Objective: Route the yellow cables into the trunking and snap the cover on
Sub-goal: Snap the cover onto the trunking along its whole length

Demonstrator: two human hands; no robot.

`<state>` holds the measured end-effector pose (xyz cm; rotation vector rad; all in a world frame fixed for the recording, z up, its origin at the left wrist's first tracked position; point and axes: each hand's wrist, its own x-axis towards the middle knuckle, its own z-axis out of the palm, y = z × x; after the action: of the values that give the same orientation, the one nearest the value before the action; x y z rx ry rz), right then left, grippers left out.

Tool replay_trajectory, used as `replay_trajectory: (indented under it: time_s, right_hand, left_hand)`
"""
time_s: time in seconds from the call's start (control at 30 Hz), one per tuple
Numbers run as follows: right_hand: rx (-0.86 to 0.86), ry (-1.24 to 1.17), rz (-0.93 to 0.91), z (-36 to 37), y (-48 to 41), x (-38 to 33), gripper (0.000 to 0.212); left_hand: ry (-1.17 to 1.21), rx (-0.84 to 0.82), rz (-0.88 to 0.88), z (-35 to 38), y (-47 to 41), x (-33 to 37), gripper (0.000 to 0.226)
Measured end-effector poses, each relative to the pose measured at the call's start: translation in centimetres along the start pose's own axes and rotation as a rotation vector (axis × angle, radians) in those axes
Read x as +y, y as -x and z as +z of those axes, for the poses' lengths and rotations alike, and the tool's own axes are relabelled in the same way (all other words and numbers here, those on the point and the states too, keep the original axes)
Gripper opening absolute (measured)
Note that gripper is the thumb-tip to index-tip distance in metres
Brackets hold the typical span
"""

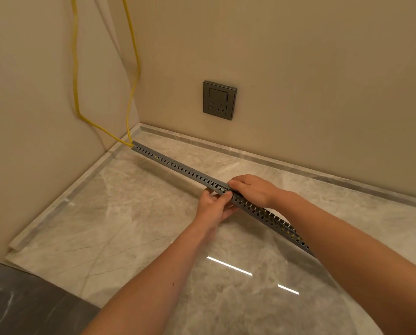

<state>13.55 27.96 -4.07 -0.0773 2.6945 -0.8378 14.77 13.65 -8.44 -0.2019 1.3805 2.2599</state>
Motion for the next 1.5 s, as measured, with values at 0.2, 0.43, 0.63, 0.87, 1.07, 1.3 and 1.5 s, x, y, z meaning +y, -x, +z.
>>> replay_trajectory:
  time_s: [0.2,0.43,0.63,0.87,1.07,1.3,1.5]
  right_hand:
    - [-0.04,0.095,-0.047,0.1,0.3,-0.4,0.042]
    - [-0.016,0.233,-0.114,1.2,1.0,0.0,0.032]
    - [0.037,0.282,-0.119,2.0,1.3,0.3,0.049]
    - [0.092,0.331,-0.101,3.4,0.5,0.3,0.038]
    - [0.091,0.338,-0.112,2.7,0.2,0.7,0.038]
    - [0.121,0.454,-0.2,1.4,0.7,0.2,0.055]
    - [0.313,0.658,-0.027,-0.5,3.0,1.0,0.043]
  left_hand:
    - [-0.006,0.093,0.019,-0.1,-0.4,-0.3,0.034]
    - [0.019,0.138,0.054,-0.2,-0.8,-0.9,0.042]
    - [0.036,0.16,0.043,-0.5,-1.2,-1.1,0.043]
    - [0.034,0.182,0.027,-0.6,-1.6,-1.2,0.041]
    - [-0.002,0.152,-0.021,-0.5,-1.8,-0.9,0.038]
    - [0.005,0.189,-0.037,0.5,-2.3,0.6,0.035]
    - [0.058,0.284,-0.04,2.3,-3.4,2.4,0.019]
